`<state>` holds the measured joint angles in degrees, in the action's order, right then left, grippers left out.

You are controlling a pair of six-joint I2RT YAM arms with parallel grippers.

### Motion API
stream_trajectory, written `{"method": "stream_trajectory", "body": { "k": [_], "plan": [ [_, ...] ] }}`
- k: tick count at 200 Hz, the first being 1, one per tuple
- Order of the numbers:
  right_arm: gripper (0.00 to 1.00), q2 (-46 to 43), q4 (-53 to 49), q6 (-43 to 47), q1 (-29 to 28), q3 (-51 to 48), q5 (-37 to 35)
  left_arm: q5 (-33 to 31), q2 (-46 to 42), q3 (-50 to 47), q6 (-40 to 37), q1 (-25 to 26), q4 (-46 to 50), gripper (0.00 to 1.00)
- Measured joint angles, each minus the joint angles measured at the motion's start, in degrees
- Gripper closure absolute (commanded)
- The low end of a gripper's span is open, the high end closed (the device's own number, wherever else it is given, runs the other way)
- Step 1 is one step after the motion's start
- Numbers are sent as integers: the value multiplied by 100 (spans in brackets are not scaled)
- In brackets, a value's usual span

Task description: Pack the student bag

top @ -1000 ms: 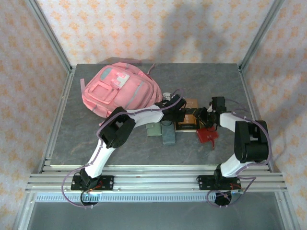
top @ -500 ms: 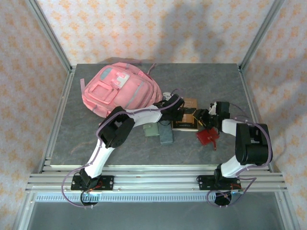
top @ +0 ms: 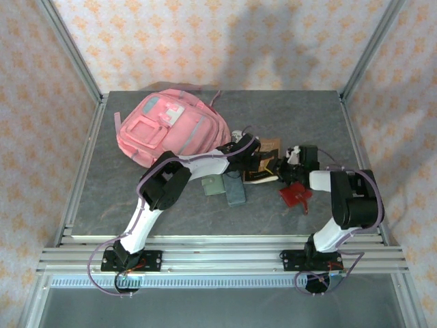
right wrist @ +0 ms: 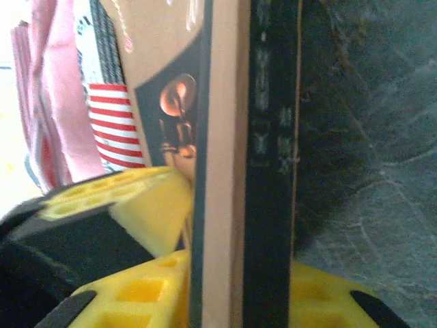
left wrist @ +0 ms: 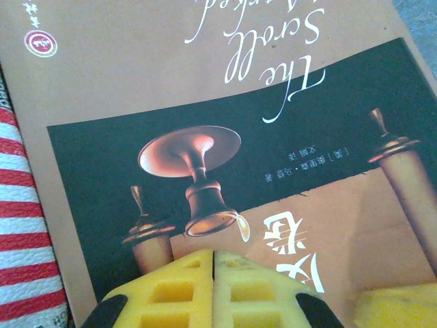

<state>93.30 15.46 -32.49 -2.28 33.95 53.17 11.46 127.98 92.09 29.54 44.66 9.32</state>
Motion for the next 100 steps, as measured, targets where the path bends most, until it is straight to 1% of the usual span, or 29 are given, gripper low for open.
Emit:
{"method": "stream_trajectory", "body": {
  "k": [17, 23, 36, 46, 79, 92, 100],
  "plan": [
    [90, -33, -90, -17, -2, 0, -61, -2, -33, -37, -2, 0, -24, 100],
    [92, -74, -142, -4, -4, 0, -94, 2, -50, -57, 0, 2, -31, 94],
    [96, -251, -341, 35, -20, 2, -181, 13, -127, -122, -20, 15, -37, 76],
    [97, -455, -516, 61, -20, 2, -234, 46, -216, -168, 22, 35, -24, 67],
    [97, -1255, -1130, 247, 9, 225, -378, 149, -820, -271, -9, -17, 98, 50],
    [97, -1515, -1340, 304, 20, 417, -437, 214, -1231, -361, -33, -136, 70, 44],
    [97, -1646, -1471, 339, 20, 542, -463, 293, -1513, -452, -33, -243, 24, 43]
  ]
}}
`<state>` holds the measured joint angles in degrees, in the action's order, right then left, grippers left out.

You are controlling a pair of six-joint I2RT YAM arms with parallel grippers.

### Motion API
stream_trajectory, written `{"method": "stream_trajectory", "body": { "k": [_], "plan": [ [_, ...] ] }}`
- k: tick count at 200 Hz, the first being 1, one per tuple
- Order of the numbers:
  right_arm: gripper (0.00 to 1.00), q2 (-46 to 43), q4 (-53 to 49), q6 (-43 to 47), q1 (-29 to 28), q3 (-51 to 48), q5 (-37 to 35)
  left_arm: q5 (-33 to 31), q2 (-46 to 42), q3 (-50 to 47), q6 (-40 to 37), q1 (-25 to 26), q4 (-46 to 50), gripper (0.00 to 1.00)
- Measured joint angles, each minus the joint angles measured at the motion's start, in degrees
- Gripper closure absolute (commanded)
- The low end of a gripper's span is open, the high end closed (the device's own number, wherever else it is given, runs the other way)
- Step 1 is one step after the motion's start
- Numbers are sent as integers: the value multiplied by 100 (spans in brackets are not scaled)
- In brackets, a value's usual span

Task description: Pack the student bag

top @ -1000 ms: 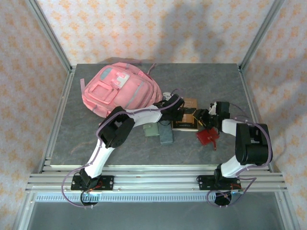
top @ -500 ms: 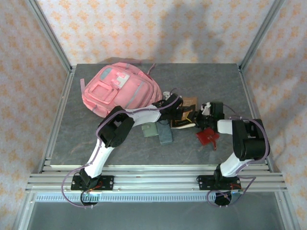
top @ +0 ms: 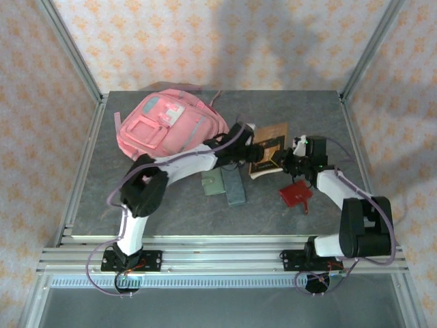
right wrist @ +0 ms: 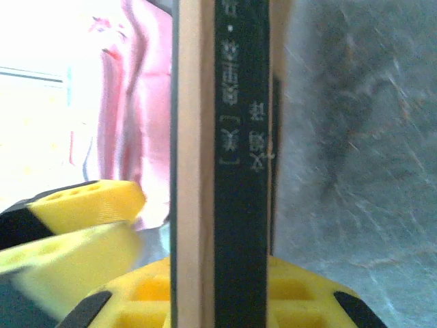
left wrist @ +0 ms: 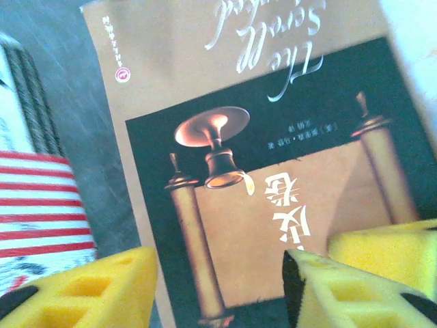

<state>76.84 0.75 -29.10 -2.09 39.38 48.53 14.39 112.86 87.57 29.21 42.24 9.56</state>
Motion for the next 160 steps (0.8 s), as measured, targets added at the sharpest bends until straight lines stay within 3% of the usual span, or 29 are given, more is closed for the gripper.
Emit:
{"method": "stream_trajectory", "body": {
  "k": [27, 65, 113, 160],
  "plan": [
    [97, -293, -293, 74, 4, 361, 66, 461, -1095, -463, 52, -634, -396, 40],
    [97, -358, -706, 326, -240, 798, 693, 1462, -2227, -1386, 273, -1816, -1248, 31],
    [100, -374, -1255, 1067, -1375, 1270, 1436, 2979, -2396, -1558, -28, -2686, -1307, 30],
    [100, -498, -1368, 1458, -1725, 1270, 2138, 4505, -2389, -1534, -431, -3117, -1187, 28]
  ]
}}
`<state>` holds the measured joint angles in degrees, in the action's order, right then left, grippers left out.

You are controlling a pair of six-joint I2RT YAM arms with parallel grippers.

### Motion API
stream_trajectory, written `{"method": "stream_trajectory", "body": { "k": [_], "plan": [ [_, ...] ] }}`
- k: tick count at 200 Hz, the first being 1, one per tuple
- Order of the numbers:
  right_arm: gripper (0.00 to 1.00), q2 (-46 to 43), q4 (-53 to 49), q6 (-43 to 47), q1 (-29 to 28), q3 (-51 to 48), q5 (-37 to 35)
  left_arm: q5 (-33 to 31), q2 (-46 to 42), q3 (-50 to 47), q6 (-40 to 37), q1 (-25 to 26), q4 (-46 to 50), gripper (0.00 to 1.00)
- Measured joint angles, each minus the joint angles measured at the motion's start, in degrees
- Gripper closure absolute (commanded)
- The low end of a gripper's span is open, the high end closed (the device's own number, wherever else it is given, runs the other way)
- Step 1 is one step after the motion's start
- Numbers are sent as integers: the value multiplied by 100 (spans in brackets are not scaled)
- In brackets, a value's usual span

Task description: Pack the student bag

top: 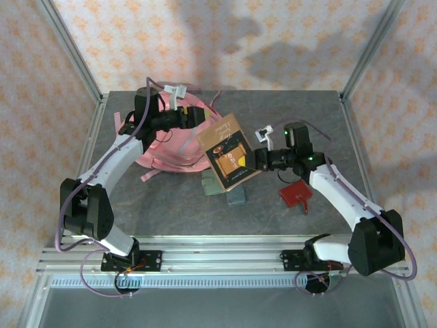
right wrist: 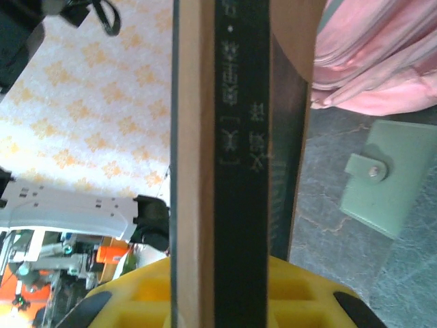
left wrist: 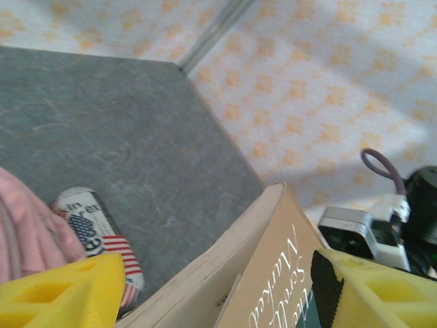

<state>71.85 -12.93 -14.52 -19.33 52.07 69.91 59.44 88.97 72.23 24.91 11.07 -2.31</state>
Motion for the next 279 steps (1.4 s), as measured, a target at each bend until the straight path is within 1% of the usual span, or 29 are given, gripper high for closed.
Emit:
{"method": "stream_trajectory", "body": {
  "k": [32, 55, 76, 91, 106, 114, 121, 143, 159, 170, 190, 196, 204, 210, 223, 236, 242, 251, 267, 279],
  "plan": [
    [100, -2, -42, 232, -177, 0, 315, 907, 2, -118, -50, 17, -219, 28],
    [100, -2, -153, 400, -291, 0, 479, 1311, 44, -144, -247, 17, -146, 28],
    [100, 0, -205, 505, -308, 2, 549, 1495, 157, -42, -699, 17, 337, 28],
    [100, 7, -214, 562, -308, 2, 579, 1515, 323, 203, -1228, 20, 986, 28],
    [100, 11, -219, 584, -310, 2, 603, 1528, 479, 476, -1762, 50, 1679, 30],
    [100, 20, -229, 588, -313, 2, 603, 1552, 522, 566, -1978, 63, 1930, 34],
    [100, 35, -234, 605, -313, 4, 603, 1604, 527, 579, -2140, 85, 2072, 40],
    [100, 175, -262, 673, -313, 46, 592, 1777, 527, 570, -2312, 131, 2249, 71],
    [100, 271, -293, 717, -313, 44, 577, 1919, 527, 568, -2365, 116, 2273, 86],
    [100, 308, -289, 793, -313, 46, 577, 1993, 527, 562, -2356, 87, 2284, 100],
    [100, 354, -289, 870, -313, 55, 564, 2037, 527, 551, -2385, 55, 2321, 100],
    [93, 372, -291, 885, -313, 63, 557, 2048, 527, 540, -2391, 48, 2319, 100],
    [80, 404, -295, 905, -306, 81, 551, 2046, 527, 529, -2382, 44, 2315, 100],
    [73, 428, -299, 905, -299, 96, 546, 2037, 527, 520, -2367, 35, 2306, 100],
    [59, 487, -299, 859, -251, 151, 367, 2035, 514, 439, -2159, 31, 2109, 100],
    [49, 501, -225, 715, -72, 195, 79, 1919, 435, 181, -1650, 57, 1585, 100],
    [45, 492, -140, 627, 46, 195, -17, 1827, 365, -46, -1198, 61, 1123, 100],
    [41, 450, -4, 385, 286, 190, -216, 1674, 256, -413, -494, 50, 385, 100],
    [35, 273, 293, -7, 748, 144, -621, 1174, 107, -1147, 925, -68, -1189, 100],
    [28, 52, 522, -337, 979, 50, -944, 684, 90, -1620, 2004, -212, -2345, 100]
  ]
}}
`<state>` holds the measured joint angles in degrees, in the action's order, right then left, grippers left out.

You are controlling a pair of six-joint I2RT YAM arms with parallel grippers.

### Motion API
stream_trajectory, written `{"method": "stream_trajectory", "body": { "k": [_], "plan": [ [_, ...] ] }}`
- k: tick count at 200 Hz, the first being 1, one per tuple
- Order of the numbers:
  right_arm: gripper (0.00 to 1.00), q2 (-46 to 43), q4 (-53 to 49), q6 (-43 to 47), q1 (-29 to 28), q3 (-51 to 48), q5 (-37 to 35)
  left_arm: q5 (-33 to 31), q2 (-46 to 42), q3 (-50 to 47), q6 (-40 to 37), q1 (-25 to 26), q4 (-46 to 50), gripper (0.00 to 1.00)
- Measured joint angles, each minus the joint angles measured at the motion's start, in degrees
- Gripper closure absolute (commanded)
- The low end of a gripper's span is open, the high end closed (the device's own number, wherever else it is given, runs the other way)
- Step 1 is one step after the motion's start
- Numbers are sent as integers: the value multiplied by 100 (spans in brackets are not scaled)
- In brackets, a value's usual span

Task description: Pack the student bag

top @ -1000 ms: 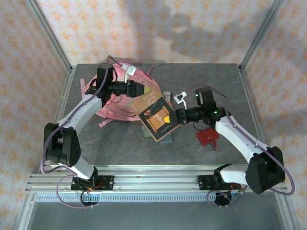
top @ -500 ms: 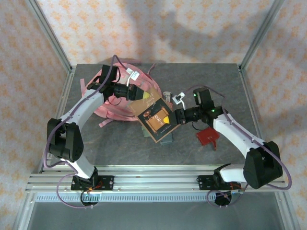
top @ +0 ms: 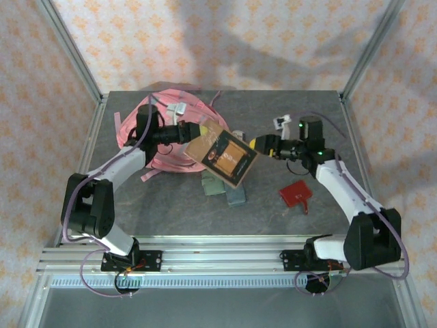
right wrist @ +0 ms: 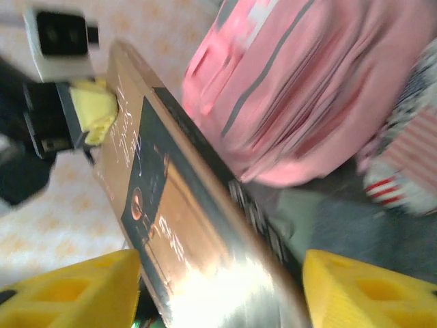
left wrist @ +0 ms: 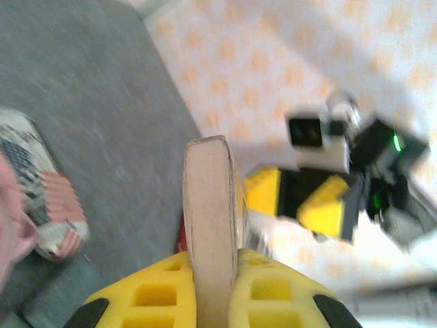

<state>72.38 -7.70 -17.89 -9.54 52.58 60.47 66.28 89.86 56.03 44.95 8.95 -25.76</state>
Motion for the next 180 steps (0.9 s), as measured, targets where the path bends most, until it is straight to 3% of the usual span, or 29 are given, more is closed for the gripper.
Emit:
{"method": "stream_trajectory", "body": {
  "k": [22, 53, 92, 133, 180],
  "plan": [
    [24, -476, 461, -568, 72, -240, -476, -1091, -24, -647, 1390, -188, -1517, 100],
    [18, -1102, 1886, -1742, -63, -1137, -1110, -2736, -446, -1117, 2157, -9, -2232, 100],
    [10, -1504, 4360, -2951, -1375, -2924, -2660, -4393, -861, -1423, 2745, 557, -3086, 100],
    [8, -1204, 6623, -3357, -2074, -3383, -3713, -5086, -848, -1469, 3034, 1062, -3324, 100],
    [7, -291, 8310, -3353, -2256, -3171, -3869, -5333, -671, -1491, 3421, 1451, -3700, 100]
  ]
}}
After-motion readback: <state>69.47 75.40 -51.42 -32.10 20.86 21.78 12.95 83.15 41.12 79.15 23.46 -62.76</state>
